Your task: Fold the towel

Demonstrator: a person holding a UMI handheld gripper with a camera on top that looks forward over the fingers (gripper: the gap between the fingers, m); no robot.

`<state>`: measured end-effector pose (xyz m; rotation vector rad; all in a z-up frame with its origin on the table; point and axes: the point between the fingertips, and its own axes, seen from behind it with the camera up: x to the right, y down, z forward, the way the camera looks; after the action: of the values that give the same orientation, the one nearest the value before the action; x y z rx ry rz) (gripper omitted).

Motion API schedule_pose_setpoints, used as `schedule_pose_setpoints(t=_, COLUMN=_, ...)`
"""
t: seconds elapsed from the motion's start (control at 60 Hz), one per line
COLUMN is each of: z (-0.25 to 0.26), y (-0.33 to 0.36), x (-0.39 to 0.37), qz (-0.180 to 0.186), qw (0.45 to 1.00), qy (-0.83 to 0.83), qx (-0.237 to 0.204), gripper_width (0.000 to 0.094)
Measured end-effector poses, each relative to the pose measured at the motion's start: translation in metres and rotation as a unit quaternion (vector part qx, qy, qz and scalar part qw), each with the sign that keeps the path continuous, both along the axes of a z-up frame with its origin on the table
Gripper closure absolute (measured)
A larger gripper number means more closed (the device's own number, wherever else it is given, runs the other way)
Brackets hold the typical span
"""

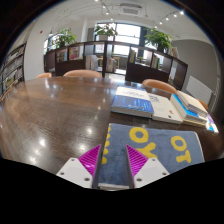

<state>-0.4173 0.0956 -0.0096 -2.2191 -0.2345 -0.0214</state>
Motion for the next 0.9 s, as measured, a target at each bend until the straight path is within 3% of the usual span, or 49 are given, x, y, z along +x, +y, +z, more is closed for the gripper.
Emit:
schedule_pose_setpoints(t=0.15, z=0.000, y=-0.004, x=0.018, qz=-0.016, qw=0.999, qy=-0.028, qx=0.009, gripper_width=0.0844)
schedule_pose_setpoints(t=0.3, z=0.012, y=-0.003, x=0.012, qz=-0.011, qw=1.000, qy=-0.007, qx=-0.017, gripper_width=0.0884)
schedule_pose_setpoints(t=0.517, z=0.128, y=0.007, x=0.112, qz=-0.065, qw=0.996, qy=0.029, qx=0.061, gripper_width=0.0884)
schedule_pose_setpoints(t=0.65, z=0.143, y=0.016, x=0.213, qz=-0.099, qw=0.992, qy=0.012, qx=0.076, gripper_width=0.0882)
schedule_pose_setpoints(t=0.767, z=0.103, y=0.021, x=0.262, qz=-0.092, qw=0.995, qy=0.018, qx=0.041, gripper_width=0.0822)
schedule_pose_setpoints(t=0.9, z=0.046, y=0.017, x=0.294, qz=-0.052, qw=0.999, qy=0.014, qx=-0.004, gripper_width=0.0388)
